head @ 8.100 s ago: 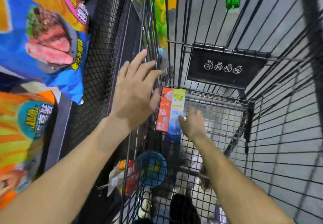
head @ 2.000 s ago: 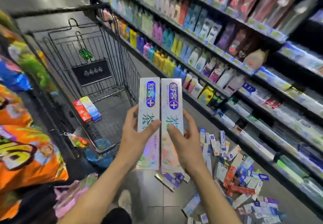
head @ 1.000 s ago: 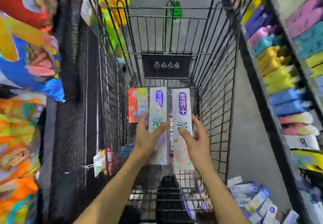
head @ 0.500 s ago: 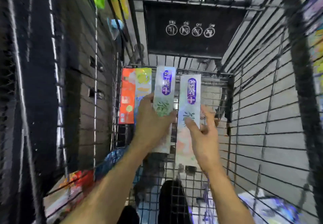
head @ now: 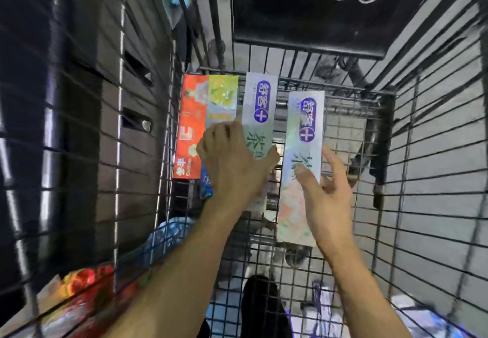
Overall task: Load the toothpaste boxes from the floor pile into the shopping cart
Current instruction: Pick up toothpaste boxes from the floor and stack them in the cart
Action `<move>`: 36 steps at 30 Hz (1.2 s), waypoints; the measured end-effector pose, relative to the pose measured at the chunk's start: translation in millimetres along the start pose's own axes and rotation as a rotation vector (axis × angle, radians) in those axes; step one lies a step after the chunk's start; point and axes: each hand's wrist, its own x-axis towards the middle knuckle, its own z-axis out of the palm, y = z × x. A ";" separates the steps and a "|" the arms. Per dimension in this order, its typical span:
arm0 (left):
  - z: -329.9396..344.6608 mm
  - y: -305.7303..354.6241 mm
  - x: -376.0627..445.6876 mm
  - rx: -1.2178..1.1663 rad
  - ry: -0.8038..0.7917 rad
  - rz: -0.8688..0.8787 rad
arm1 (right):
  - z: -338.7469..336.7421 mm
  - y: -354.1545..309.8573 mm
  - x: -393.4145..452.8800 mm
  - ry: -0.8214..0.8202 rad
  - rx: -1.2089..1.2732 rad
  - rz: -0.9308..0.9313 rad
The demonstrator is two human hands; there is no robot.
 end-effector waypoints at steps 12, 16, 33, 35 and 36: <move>11.1 -11.6 5.1 -0.009 0.076 0.075 | -13.2 0.3 15.1 -0.046 0.037 -0.015; 11.3 -17.8 7.1 0.013 0.066 0.146 | -10.9 2.0 16.2 -0.065 0.060 -0.021; 4.5 -38.5 11.3 0.216 -0.109 0.179 | 31.8 8.8 51.8 -0.054 -0.224 -0.186; 4.8 -39.1 11.1 0.225 -0.106 0.181 | 33.3 13.1 50.7 -0.051 -0.342 -0.223; 5.1 -39.3 10.7 0.232 -0.103 0.182 | 33.4 14.7 49.8 -0.044 -0.396 -0.250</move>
